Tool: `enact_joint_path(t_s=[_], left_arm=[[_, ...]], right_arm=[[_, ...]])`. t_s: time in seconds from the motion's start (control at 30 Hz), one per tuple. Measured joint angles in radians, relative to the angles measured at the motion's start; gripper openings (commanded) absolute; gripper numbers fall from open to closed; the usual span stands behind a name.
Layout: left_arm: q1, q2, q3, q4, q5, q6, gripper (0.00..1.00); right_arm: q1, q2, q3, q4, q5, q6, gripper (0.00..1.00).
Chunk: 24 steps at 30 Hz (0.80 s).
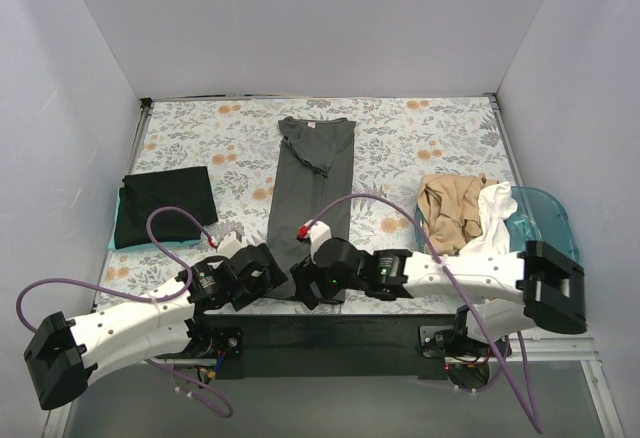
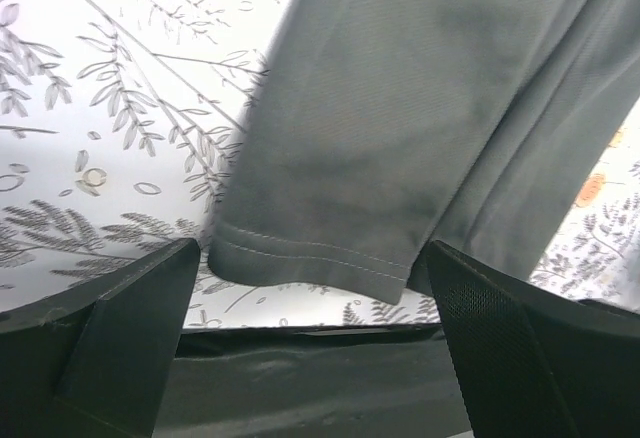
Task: Fold and stack the t-shirts
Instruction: Fold the tshirt
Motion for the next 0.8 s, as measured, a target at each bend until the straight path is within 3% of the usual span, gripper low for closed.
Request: enact_joint_path(t_s=[0.17,0.3,0.37,0.63,0.73,0.77,0.8], left_arm=[[0.0,-0.003,0.011,-0.057,-0.017,-0.003,0.98],[0.0,-0.003,0.014,-0.074,-0.026,-0.004,0.94],[0.0,0.002,0.014,-0.073,-0.027,-0.003,0.82],[0.002,0.09,0.028,-0.044,-0.046,0.003,0.58],[0.01,0.129,0.032,-0.024,-0.048,0.001,0.37],[0.013,0.142,0.034,-0.013,-0.049,0.002,0.22],[0.014,0.154,0.035,-0.011,-0.051,0.0,0.18]], right_arm=[[-0.005,-0.14,-0.12,-0.011,0.06,0.053,0.96],[-0.019,-0.169,-0.198,-0.042,0.064,0.091,0.9],[-0.024,-0.169,-0.227,-0.059,0.06,0.107,0.86],[-0.024,-0.117,-0.241,-0.064,0.05,0.131,0.59],[-0.026,-0.067,-0.229,-0.064,0.049,0.135,0.55],[-0.027,-0.057,-0.221,-0.059,0.045,0.136,0.55],[-0.027,-0.046,-0.216,-0.056,0.047,0.136,0.51]])
